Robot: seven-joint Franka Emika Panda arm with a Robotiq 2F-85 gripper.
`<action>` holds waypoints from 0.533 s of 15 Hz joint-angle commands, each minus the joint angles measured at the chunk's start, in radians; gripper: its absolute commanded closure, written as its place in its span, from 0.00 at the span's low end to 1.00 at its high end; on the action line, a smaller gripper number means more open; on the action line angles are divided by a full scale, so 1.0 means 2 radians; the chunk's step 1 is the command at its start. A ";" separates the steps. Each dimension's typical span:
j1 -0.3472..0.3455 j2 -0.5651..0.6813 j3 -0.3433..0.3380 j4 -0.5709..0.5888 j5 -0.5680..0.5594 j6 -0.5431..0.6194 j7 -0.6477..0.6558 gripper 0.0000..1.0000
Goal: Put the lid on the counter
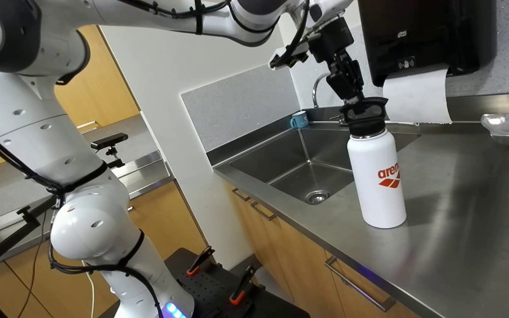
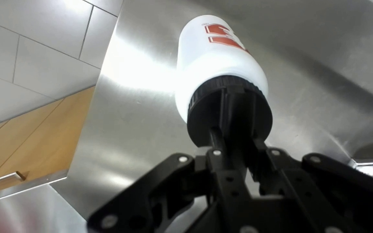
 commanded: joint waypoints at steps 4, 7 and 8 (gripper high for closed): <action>0.012 -0.006 -0.006 0.018 -0.011 -0.008 -0.002 0.95; 0.013 -0.010 -0.005 0.022 -0.016 -0.013 -0.003 0.95; 0.013 -0.012 -0.005 0.024 -0.018 -0.014 -0.002 0.95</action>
